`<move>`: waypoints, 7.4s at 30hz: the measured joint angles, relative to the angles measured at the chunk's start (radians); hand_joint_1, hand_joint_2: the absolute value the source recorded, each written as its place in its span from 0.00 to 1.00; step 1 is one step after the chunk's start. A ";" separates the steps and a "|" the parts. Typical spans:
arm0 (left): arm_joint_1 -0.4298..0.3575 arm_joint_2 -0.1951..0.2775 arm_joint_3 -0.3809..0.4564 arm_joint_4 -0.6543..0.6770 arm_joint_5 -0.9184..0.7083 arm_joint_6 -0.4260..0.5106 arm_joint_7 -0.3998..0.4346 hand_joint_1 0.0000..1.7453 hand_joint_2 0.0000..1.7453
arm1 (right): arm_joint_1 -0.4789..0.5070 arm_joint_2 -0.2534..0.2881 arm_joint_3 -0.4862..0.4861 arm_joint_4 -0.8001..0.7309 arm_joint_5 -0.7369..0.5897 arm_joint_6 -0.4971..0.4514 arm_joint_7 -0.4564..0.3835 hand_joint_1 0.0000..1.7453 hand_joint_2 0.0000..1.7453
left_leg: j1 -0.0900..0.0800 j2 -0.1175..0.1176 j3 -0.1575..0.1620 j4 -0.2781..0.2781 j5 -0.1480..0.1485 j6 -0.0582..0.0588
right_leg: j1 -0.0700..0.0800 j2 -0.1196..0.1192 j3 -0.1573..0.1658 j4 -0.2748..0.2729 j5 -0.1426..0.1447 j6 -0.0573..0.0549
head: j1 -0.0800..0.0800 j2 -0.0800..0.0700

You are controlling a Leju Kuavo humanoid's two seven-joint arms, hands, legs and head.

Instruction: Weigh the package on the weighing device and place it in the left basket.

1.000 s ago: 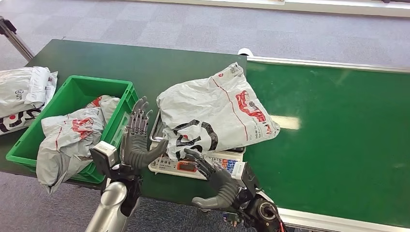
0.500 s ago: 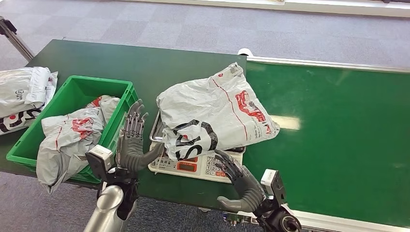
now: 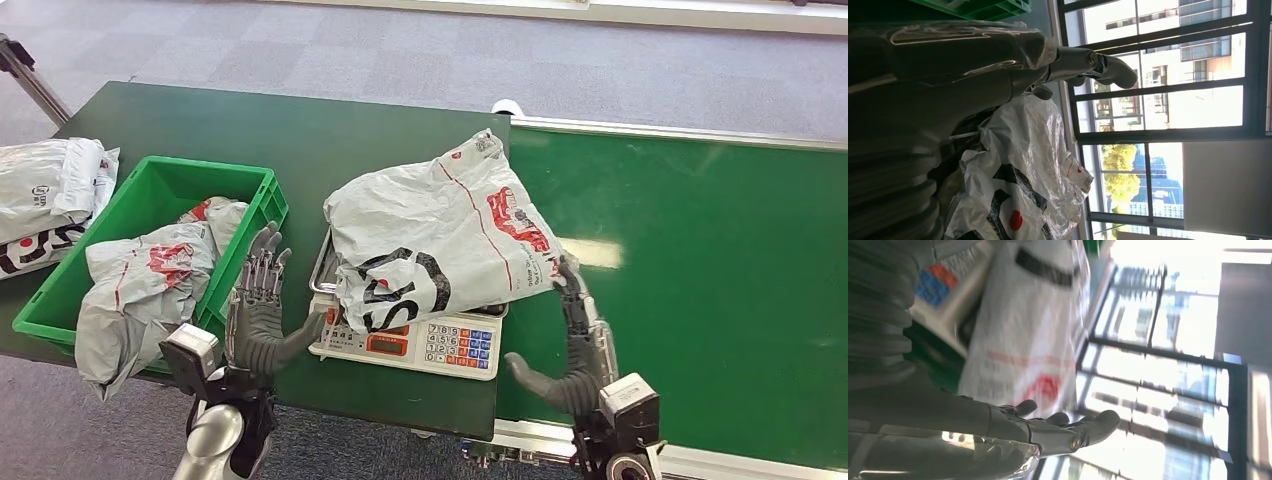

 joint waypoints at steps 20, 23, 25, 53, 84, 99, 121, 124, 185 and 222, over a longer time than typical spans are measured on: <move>-0.264 -0.018 -0.180 0.245 -0.608 0.230 0.353 0.00 1.00 | 0.138 0.112 -0.145 -0.242 -0.010 -0.372 -0.101 0.00 1.00 | 0.000 0.001 0.001 0.000 0.000 0.000 | 0.000 0.000 0.000 0.000 0.000 0.000 | 0.000 0.000; -0.288 -0.014 -0.194 0.285 -0.730 0.242 0.454 0.00 1.00 | 0.141 0.115 -0.147 -0.243 -0.005 -0.368 -0.093 0.00 1.00 | 0.000 0.001 0.000 0.000 0.000 0.000 | 0.000 0.000 0.000 0.000 0.000 0.000 | 0.000 0.000; -0.305 -0.011 -0.201 0.316 -0.817 0.241 0.510 0.00 1.00 | 0.143 0.119 -0.149 -0.243 0.001 -0.362 -0.086 0.00 1.00 | 0.000 0.001 0.000 0.000 0.000 0.000 | 0.000 0.000 0.000 0.000 0.000 0.000 | 0.000 0.000; -0.294 -0.010 -0.207 0.321 -0.927 0.409 0.465 1.00 1.00 | 0.144 0.134 -0.153 -0.243 0.011 -0.375 -0.041 0.00 1.00 | 0.000 0.000 0.000 0.000 0.000 0.000 | 0.000 0.000 0.001 0.000 0.000 0.000 | 0.000 0.000; -0.251 -0.005 -0.200 0.131 -0.672 0.742 0.067 0.00 1.00 | 0.119 0.123 -0.146 -0.206 -0.066 -0.381 -0.048 0.00 1.00 | 0.000 0.000 0.000 0.000 0.000 0.000 | 0.000 0.000 0.001 0.000 0.000 0.000 | 0.000 0.000; -0.272 0.004 -0.235 0.216 -0.722 0.329 0.299 0.00 1.00 | 0.118 0.119 -0.149 -0.202 -0.046 -0.349 -0.050 0.00 1.00 | 0.000 0.000 0.000 0.000 0.000 0.000 | 0.000 0.000 0.000 0.000 0.000 0.000 | 0.000 0.000; -0.373 0.003 -0.272 0.468 -0.831 0.022 0.454 0.00 1.00 | 0.119 0.121 -0.155 -0.199 -0.022 -0.338 -0.028 0.00 1.00 | 0.000 0.000 0.000 0.000 0.000 0.000 | 0.000 0.000 0.000 0.000 0.000 0.000 | 0.000 0.000; -0.375 0.003 -0.284 0.482 -0.831 0.015 0.455 0.00 1.00 | 0.114 0.121 -0.155 -0.196 -0.023 -0.338 -0.025 0.00 1.00 | 0.000 0.000 0.000 0.000 0.000 0.000 | 0.000 0.000 0.001 0.000 0.000 0.000 | 0.000 0.000; -0.236 0.023 -0.201 0.086 -0.698 0.717 -0.038 1.00 1.00 | 0.113 0.121 -0.156 -0.191 -0.060 -0.340 -0.053 0.00 1.00 | 0.000 0.000 0.000 0.000 0.000 0.000 | 0.000 0.000 0.001 0.000 0.000 0.000 | 0.000 0.000; -0.119 -0.096 0.541 -0.339 -1.052 0.749 -0.118 1.00 1.00 | 0.196 0.100 -0.185 -0.271 -0.086 -0.390 -0.045 0.00 1.00 | 0.000 0.000 0.000 0.000 0.000 0.000 | 0.000 0.000 0.001 0.000 0.000 0.000 | 0.000 0.000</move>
